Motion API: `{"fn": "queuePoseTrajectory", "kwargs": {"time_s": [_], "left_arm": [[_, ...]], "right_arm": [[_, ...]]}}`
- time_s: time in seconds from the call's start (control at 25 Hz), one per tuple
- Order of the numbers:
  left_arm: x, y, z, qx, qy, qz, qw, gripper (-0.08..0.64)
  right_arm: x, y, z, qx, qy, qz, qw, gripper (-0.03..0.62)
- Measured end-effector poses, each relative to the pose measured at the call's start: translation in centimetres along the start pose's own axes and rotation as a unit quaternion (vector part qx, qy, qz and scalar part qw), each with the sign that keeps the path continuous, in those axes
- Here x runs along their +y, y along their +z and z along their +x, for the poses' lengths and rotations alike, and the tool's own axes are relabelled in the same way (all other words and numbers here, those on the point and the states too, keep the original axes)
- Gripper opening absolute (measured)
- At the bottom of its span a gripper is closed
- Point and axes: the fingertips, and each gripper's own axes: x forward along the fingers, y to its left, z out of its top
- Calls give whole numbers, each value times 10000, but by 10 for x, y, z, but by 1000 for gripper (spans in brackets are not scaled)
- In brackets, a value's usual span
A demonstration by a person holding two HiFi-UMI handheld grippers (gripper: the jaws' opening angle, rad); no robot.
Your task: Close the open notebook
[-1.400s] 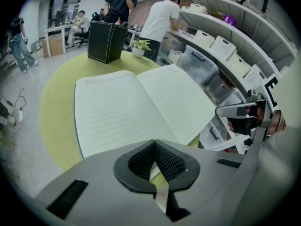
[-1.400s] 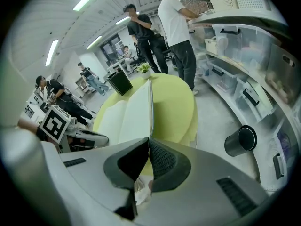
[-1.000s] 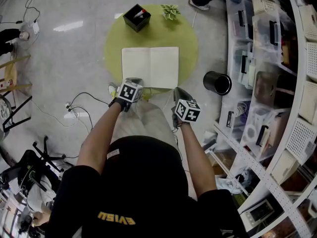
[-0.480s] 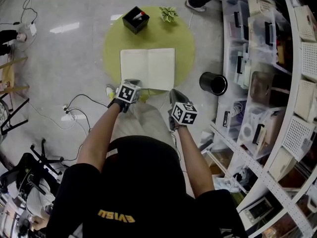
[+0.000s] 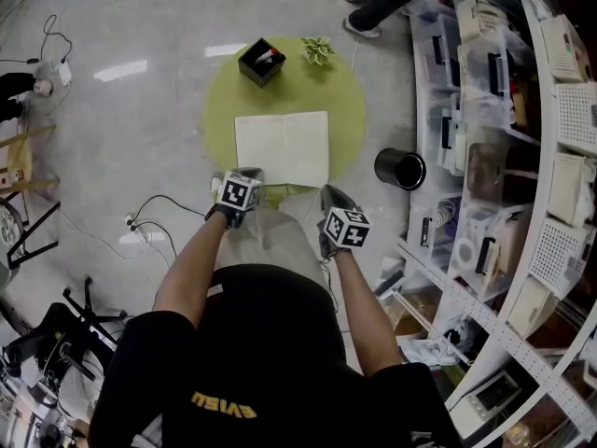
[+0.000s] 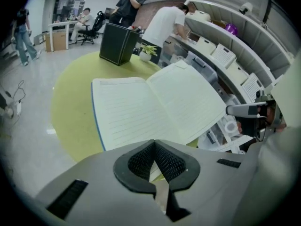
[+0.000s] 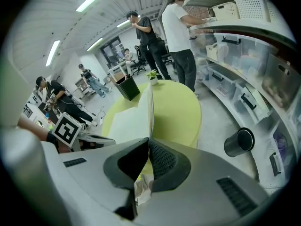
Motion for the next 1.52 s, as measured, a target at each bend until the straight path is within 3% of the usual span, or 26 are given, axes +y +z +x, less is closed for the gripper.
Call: {"fn": "queuePoseTrajectory", "kwargs": {"time_s": [0.16,0.44,0.64,1.04,1.52], "left_arm": [[6,1,-5,21,-56,-200,9998,16],[17,-6,-13,120,-116,18,9999,16],[31,2,-26,-148,-8,-71,9999,17],[51,-10,-37,-110,-20,-303,9995,17],[63,-5,-46,-113,2,-295,9995,16]], "right_arm": [[3,2,-1,1,-45,31,10000,9],[25,3,-6,-86,-147,27,9999,9],[33,6,-5,-122,-177,51,9998,9],[49,3,-10,-91,-57,72,9999,9],[75,4,-8,-48,150,-147,9998,9]]}}
